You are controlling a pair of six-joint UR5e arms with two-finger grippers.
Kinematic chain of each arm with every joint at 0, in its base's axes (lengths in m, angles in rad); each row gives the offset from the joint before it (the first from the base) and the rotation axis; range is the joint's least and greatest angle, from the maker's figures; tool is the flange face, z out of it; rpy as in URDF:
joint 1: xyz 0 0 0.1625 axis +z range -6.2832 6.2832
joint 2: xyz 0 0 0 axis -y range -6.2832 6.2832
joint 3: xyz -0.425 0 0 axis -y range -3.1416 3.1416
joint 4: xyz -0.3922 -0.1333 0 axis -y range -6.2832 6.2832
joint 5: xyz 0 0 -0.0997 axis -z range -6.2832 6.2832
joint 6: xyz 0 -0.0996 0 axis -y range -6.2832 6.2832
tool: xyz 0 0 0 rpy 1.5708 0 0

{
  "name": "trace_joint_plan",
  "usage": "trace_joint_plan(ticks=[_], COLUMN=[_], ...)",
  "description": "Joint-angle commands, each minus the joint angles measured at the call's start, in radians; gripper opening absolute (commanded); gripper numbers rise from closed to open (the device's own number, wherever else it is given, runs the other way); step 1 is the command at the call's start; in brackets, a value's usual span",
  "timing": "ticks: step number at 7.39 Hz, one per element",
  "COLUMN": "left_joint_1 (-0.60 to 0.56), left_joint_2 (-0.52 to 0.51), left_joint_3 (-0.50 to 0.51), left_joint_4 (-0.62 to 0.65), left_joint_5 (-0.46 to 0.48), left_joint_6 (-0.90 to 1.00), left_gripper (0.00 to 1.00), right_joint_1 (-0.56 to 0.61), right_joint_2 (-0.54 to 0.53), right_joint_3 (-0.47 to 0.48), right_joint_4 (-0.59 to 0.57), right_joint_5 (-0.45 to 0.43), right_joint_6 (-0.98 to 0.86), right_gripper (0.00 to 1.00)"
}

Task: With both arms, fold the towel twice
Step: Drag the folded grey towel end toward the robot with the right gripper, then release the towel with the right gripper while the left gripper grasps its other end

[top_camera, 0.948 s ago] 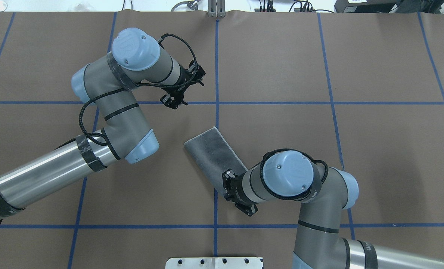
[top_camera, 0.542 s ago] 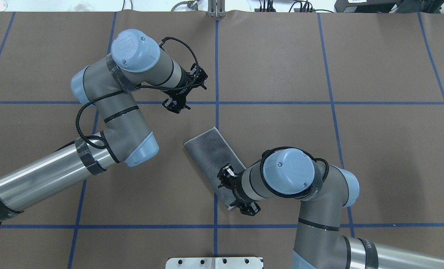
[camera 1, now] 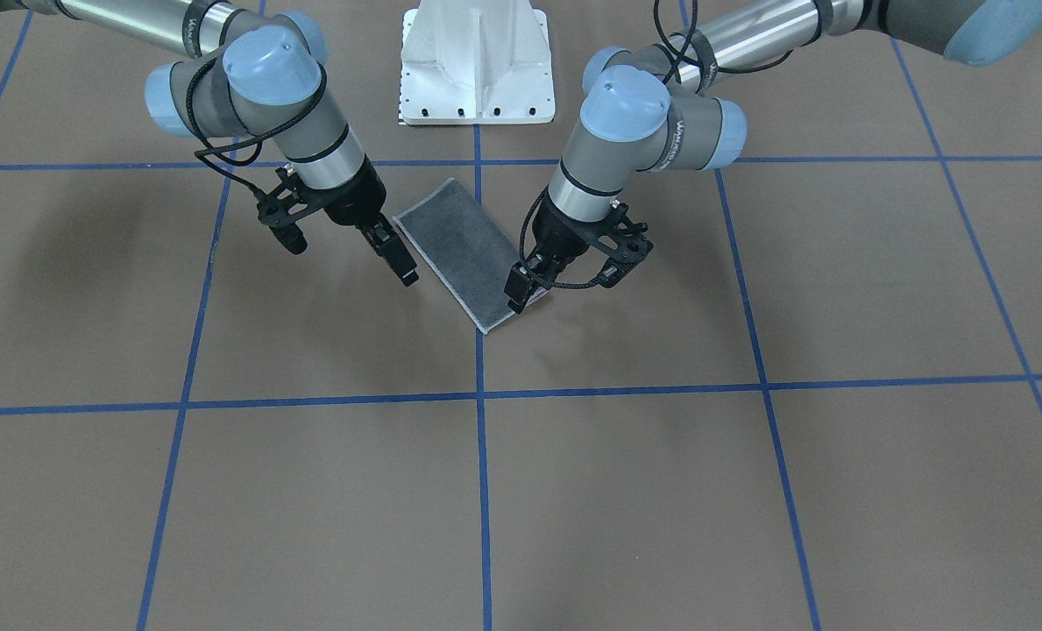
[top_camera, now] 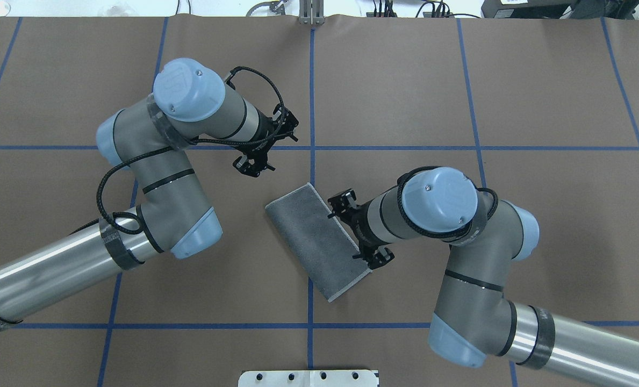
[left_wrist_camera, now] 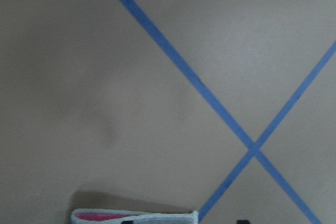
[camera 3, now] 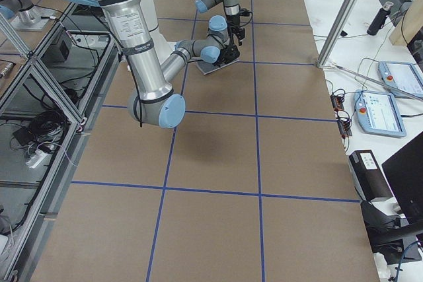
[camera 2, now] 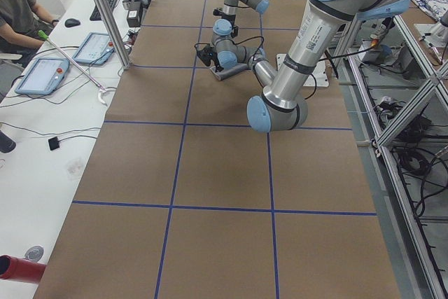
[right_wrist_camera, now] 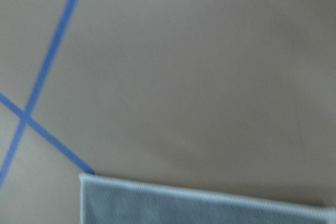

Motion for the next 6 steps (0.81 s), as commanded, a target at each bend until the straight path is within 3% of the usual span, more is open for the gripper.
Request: trace_joint_plan(ticks=[1,4,5,6], left_joint_1=[0.05,0.075,0.075,0.073], left_joint_2=[0.008,0.009,0.006,0.006], left_joint_3=[-0.006,0.003,0.004,0.004], left_joint_4=[0.077,0.083,0.083,0.083], left_joint_5=[0.029,0.03,0.03,0.03], left_joint_6=[0.009,0.009,0.009,0.009], left_gripper=[0.59,0.53,0.47,0.22], right_joint_1=[0.028,0.028,0.028,0.028], right_joint_2=[-0.002,-0.005,-0.003,-0.005], right_joint_3=[-0.02,-0.037,-0.037,-0.037], right_joint_4=[-0.003,0.006,0.006,0.006], right_joint_5=[-0.001,-0.003,-0.003,-0.001], right_joint_6=[-0.011,-0.011,-0.011,-0.011], right_gripper=[1.0,1.0,1.0,1.0])
